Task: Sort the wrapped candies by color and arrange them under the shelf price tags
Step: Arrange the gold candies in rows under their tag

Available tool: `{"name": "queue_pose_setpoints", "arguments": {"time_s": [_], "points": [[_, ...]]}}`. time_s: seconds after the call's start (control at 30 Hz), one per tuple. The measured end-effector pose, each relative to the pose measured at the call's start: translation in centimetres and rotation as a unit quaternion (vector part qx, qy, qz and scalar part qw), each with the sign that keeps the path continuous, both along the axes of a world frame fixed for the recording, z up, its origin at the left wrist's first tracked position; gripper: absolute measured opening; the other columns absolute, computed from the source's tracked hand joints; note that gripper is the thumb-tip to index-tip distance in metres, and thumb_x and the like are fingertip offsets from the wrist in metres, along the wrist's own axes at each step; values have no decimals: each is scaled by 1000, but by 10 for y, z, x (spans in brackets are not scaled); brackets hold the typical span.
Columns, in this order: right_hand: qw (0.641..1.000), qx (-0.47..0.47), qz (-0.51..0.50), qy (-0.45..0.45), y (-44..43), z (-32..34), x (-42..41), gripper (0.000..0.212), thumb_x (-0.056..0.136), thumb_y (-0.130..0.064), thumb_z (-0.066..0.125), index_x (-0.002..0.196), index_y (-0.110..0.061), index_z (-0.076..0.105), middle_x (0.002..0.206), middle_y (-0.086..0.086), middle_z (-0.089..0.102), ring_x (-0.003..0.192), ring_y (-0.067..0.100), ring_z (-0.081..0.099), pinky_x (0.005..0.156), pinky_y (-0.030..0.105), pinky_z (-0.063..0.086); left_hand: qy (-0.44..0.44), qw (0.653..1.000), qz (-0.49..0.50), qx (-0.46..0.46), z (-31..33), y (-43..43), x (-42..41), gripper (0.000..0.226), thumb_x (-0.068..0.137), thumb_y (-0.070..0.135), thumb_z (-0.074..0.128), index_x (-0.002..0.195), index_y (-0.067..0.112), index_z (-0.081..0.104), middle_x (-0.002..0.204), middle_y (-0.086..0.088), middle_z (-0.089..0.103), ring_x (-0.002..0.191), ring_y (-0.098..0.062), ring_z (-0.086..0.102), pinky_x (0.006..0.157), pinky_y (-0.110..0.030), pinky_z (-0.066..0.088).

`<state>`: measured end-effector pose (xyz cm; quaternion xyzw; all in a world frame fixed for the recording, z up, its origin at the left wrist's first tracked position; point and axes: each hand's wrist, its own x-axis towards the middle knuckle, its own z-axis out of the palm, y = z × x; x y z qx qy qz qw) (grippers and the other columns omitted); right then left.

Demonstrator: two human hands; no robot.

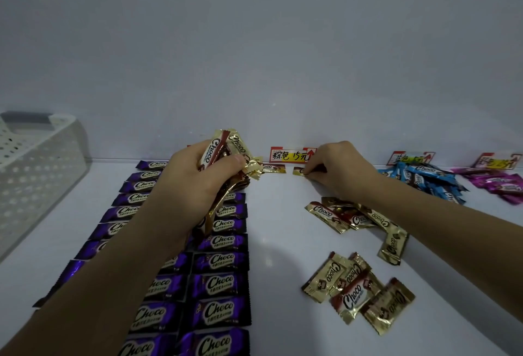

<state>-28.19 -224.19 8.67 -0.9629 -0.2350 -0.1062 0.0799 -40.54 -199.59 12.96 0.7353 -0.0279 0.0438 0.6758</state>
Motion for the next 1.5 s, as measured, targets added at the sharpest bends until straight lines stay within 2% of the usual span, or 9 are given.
{"name": "queue_pose_setpoints", "arguments": {"time_s": [0.23,0.4,0.5,0.63,0.8,1.03,1.13,1.27,1.5], "points": [[997,-1,29,-78,8,-15,11,15,90,-21,69,94,-27,82,91,-2,78,79,25,69,75,37,58,-6,1000,0,24,-2,3,1,42,97,21,60,56,25,64,52,7,58,45,-5,54,45,-15,40],[998,6,19,-52,8,-14,13,13,91,-25,70,98,-26,81,97,-2,78,85,23,70,80,36,57,0,1000,-6,27,-5,4,3,24,96,23,61,77,13,69,67,-8,67,59,-15,62,60,-28,48],[995,88,10,-42,15,1,-7,14,93,-25,68,101,-20,79,91,-3,77,79,16,69,74,29,55,-11,999,-3,35,-7,6,4,20,96,25,62,84,9,69,73,-11,69,64,-22,64,63,-37,49],[876,438,85,181,42,35,-67,15,96,-21,65,103,-11,72,88,5,75,81,16,72,70,32,59,-37,997,-12,60,-11,6,6,16,95,25,64,97,11,71,90,-15,73,86,-36,69,81,-54,55],[845,466,102,242,56,40,-81,22,97,-25,64,114,-14,72,93,20,68,71,11,59,58,23,47,-69,987,-82,123,-15,1,4,19,92,17,67,110,19,72,95,-1,77,86,-16,74,75,-24,59],[788,564,114,220,37,34,-77,12,84,-7,74,95,-11,73,80,3,71,71,14,63,61,29,49,-78,983,-61,154,-13,0,0,10,91,25,68,98,20,73,85,1,76,76,-14,73,62,-22,55],[834,529,107,118,16,38,-71,17,81,3,76,96,-4,73,86,4,75,81,16,71,72,30,59,-79,978,-12,193,-6,8,1,11,91,30,69,92,19,71,82,-3,74,75,-22,70,68,-38,55],[951,302,43,-45,-27,34,-41,23,89,-9,74,99,-29,74,94,-14,72,90,8,67,77,35,59,-58,974,49,212,7,16,1,14,89,37,70,89,23,71,80,3,74,73,-16,70,66,-36,52],[990,132,43,-39,-58,14,-2,25,89,-14,75,111,-23,71,87,-12,70,76,-3,62,72,8,49,-66,955,33,289,33,-5,4,22,89,41,68,90,19,71,83,-1,73,79,-24,68,77,-47,53]]}}
